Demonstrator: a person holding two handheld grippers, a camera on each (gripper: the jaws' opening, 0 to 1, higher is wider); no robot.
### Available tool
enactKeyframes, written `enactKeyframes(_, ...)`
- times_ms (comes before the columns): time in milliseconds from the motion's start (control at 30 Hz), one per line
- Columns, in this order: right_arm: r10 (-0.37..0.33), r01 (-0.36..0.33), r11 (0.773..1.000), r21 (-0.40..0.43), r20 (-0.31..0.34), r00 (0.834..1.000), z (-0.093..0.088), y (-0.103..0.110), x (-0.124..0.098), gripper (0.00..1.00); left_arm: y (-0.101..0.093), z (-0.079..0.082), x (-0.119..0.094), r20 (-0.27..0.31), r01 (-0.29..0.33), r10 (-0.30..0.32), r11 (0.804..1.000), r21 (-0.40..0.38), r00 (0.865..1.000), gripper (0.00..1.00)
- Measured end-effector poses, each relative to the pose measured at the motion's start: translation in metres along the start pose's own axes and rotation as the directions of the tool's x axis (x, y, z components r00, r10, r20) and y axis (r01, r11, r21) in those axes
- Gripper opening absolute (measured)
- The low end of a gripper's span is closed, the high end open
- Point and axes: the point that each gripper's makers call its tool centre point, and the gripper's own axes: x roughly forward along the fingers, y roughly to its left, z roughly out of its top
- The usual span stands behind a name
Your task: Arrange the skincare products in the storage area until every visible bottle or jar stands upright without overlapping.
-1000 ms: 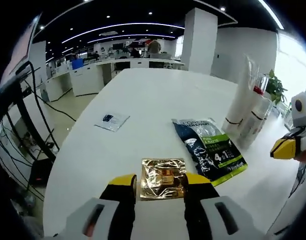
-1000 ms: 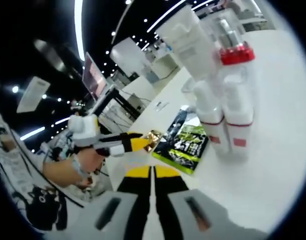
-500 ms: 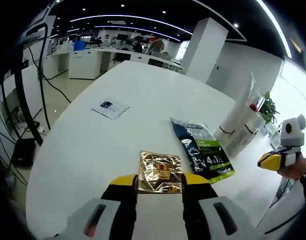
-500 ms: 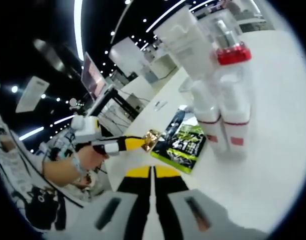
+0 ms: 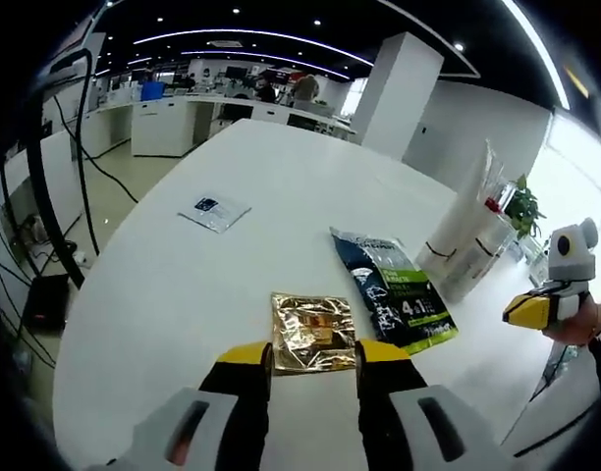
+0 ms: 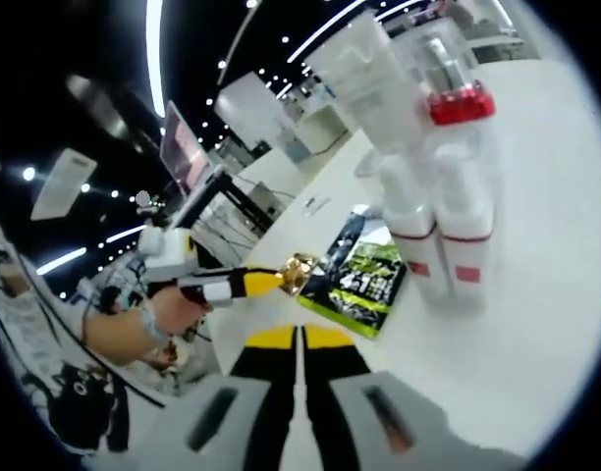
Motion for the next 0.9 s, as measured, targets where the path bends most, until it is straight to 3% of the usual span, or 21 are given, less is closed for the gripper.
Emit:
enactKeyframes(100, -0.003, 0.003, 1.000, -0.004, 0.000, 1.000, -0.001, 0.000, 0.000, 0.01, 0.000, 0.005, -0.003, 0.018, -0.007, 0.007, 1.000, 0.003, 1.000, 0.37)
enactKeyframes(200, -0.002, 0.002, 1.000, -0.009, 0.000, 1.000, -0.002, 0.000, -0.001, 0.01, 0.004, 0.021, -0.005, 0.072, -0.048, 0.044, 0.998, 0.051, 0.996, 0.42)
enactKeyframes(433, -0.005, 0.005, 1.000, -0.028, 0.000, 1.000, -0.004, 0.001, 0.001, 0.01, 0.022, 0.054, -0.001, 0.147, -0.131, 0.118, 0.988, 0.082, 0.982, 0.56)
enactKeyframes(567, -0.006, 0.005, 0.999, -0.037, -0.004, 1.000, -0.005, 0.002, 0.000, 0.01, 0.034, 0.073, 0.007, 0.161, -0.181, 0.162, 0.977, 0.112, 0.973, 0.59)
enactKeyframes(900, -0.014, 0.014, 0.999, -0.042, -0.006, 1.000, -0.008, 0.003, -0.006, 0.01, 0.059, 0.121, 0.027, 0.147, -0.232, 0.205, 0.954, 0.191, 0.968, 0.67)
